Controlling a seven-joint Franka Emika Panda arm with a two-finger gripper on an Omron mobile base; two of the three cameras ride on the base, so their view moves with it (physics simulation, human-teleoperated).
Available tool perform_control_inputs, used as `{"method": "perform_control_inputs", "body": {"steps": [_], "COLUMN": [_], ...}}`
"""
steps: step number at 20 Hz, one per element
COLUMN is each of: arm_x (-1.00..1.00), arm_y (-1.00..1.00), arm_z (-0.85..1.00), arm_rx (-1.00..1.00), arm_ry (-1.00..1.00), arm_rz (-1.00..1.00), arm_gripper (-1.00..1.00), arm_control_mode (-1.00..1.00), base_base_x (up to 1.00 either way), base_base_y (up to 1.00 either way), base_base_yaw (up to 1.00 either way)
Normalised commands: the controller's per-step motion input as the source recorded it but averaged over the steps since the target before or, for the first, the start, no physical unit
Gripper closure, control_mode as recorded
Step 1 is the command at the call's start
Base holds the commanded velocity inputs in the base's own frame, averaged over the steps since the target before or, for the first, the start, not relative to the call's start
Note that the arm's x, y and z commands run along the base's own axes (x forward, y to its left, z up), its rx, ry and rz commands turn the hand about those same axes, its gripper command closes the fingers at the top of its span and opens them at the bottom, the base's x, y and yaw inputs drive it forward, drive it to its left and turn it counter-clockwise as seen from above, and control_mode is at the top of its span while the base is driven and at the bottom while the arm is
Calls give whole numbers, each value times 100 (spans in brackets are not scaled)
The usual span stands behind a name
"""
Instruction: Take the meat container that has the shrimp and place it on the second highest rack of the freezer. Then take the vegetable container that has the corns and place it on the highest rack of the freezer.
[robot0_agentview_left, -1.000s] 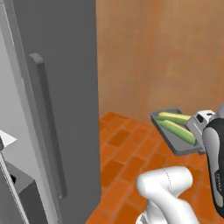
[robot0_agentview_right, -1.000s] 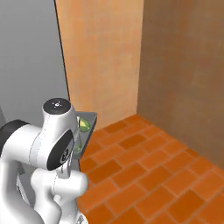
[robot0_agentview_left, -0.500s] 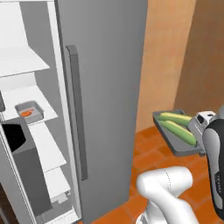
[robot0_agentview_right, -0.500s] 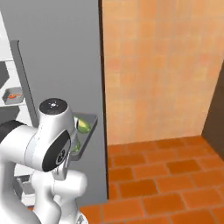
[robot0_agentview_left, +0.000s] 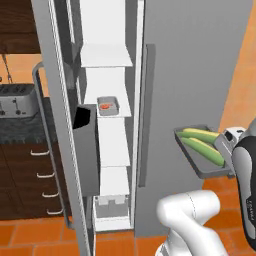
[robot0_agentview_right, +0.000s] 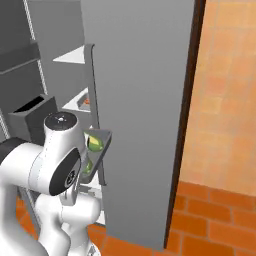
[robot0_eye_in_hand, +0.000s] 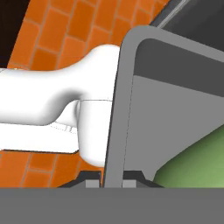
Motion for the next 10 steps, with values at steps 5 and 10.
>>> {"method": "perform_control_inputs", "body": {"steps": [5, 10], "arm_x": [0, 0], "arm_y": [0, 0], "arm_z": [0, 0], "arm_rx": [0, 0], "arm_ry": [0, 0], "arm_rz": [0, 0], "arm_gripper": [100, 100], "arm_control_mode": [100, 100], "base_base_x": [0, 2], "base_base_y": [11, 10], "base_base_yaw": [64, 23]}}
